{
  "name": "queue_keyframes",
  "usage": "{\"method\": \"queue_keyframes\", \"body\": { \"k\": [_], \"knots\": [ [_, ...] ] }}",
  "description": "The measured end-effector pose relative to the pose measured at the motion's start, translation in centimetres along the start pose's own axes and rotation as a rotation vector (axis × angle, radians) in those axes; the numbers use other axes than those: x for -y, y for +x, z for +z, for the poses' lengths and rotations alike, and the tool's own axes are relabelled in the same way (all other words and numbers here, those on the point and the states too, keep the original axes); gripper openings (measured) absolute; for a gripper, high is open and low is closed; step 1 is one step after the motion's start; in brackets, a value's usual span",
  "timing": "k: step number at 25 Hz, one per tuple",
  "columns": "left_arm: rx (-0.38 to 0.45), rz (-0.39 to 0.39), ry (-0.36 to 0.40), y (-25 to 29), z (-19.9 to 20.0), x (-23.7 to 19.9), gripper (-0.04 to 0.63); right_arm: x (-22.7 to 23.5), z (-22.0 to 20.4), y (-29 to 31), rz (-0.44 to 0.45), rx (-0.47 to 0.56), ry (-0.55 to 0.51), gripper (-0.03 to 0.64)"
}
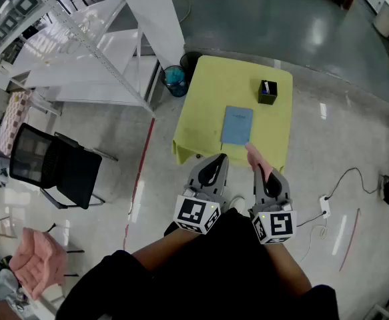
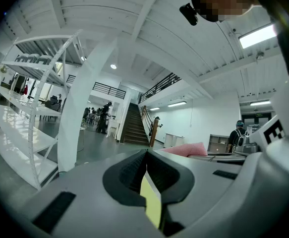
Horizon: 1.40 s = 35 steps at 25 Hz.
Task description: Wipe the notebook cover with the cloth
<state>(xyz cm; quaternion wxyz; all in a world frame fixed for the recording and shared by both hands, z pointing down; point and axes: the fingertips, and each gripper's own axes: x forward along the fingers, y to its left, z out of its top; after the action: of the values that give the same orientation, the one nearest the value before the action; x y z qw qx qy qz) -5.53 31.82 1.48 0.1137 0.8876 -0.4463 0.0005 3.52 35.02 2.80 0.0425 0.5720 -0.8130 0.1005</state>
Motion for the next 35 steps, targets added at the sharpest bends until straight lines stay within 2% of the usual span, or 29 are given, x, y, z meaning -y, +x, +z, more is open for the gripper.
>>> {"method": "queue_keyframes", "body": {
  "k": [7,12,17,23,27,35],
  "knots": [
    [-0.009,0.001,0.014,0.1,-0.3,0.6,0.015,0.0,0.3,0.1,0.022,0.012,0.008,0.04],
    [-0.019,0.043,0.015,0.3,-1.0,0.2,0.015,1.1,1.0,-0.9,0.017,0.063,0.019,0.041],
    [-0.023,0.094,0.009,0.5,-1.3,-0.6,0.015,3.1,0.6,-1.0,0.01,0.066,0.038,0.041],
    [-0.004,0.136,0.017,0.2,-1.1,-1.0,0.015,3.5,0.0,-0.6,0.062,0.07,0.062,0.041],
    [-0.006,0.127,0.015,-0.1,-1.5,-0.6,0.015,2.6,-1.1,-0.3,0.122,0.044,0.097,0.041],
    [-0.058,0.103,-0.008,2.0,-3.5,-1.8,0.015,2.3,-3.9,1.0,0.157,-0.051,0.15,0.041]
  ]
}}
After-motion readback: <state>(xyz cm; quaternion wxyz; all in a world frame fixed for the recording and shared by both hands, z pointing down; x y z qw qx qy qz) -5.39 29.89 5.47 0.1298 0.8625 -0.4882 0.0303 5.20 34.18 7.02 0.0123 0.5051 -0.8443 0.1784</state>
